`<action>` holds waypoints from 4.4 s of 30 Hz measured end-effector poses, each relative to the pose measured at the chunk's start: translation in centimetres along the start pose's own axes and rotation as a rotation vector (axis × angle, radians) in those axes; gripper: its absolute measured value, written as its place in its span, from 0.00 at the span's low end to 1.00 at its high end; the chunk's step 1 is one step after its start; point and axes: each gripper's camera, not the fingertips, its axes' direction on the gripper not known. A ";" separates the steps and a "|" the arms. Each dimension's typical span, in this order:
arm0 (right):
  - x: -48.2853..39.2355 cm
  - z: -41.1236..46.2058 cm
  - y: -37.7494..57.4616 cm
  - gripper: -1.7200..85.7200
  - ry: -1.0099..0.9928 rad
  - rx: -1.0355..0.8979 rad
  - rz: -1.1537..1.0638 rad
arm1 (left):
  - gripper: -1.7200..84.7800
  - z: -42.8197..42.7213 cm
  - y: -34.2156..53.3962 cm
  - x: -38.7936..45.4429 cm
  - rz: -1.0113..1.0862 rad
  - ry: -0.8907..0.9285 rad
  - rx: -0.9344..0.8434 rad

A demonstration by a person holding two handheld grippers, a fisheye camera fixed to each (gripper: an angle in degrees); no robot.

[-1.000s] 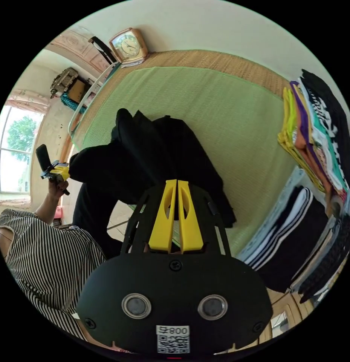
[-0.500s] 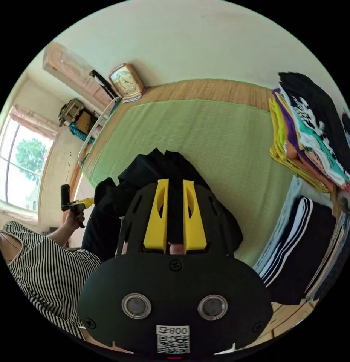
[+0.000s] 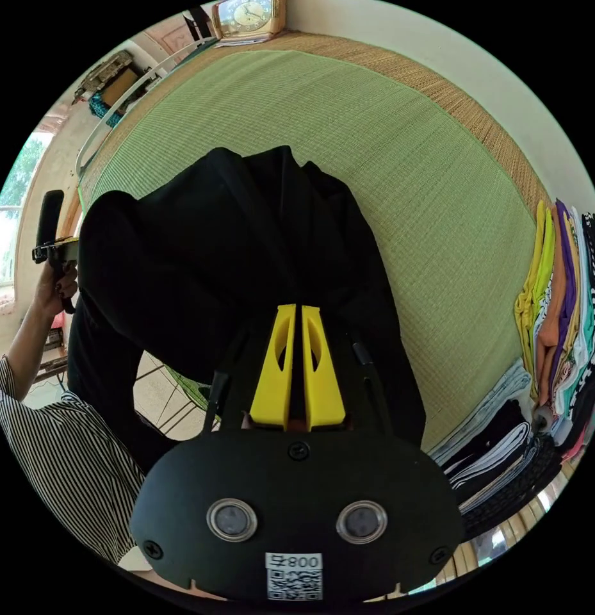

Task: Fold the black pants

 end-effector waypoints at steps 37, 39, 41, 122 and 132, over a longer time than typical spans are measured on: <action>-4.5 2.1 3.0 0.09 -0.203 0.158 0.048 | 0.16 -14.9 -7.8 -15.1 -0.198 -0.409 0.285; -7.6 2.4 2.0 0.10 -0.206 0.187 -0.024 | 0.16 -15.6 -8.6 -16.3 -0.233 -0.431 0.325; -10.8 2.9 0.6 0.10 -0.185 0.198 -0.104 | 0.15 -16.1 -9.6 -17.7 -0.268 -0.491 0.327; -14.7 6.1 -1.1 0.13 0.012 0.269 0.062 | 0.14 -17.6 -17.7 -6.2 -0.058 -0.709 0.150; -13.0 5.6 -4.4 0.13 0.010 0.289 0.043 | 0.12 -16.5 -25.5 -5.8 -0.127 -0.839 0.064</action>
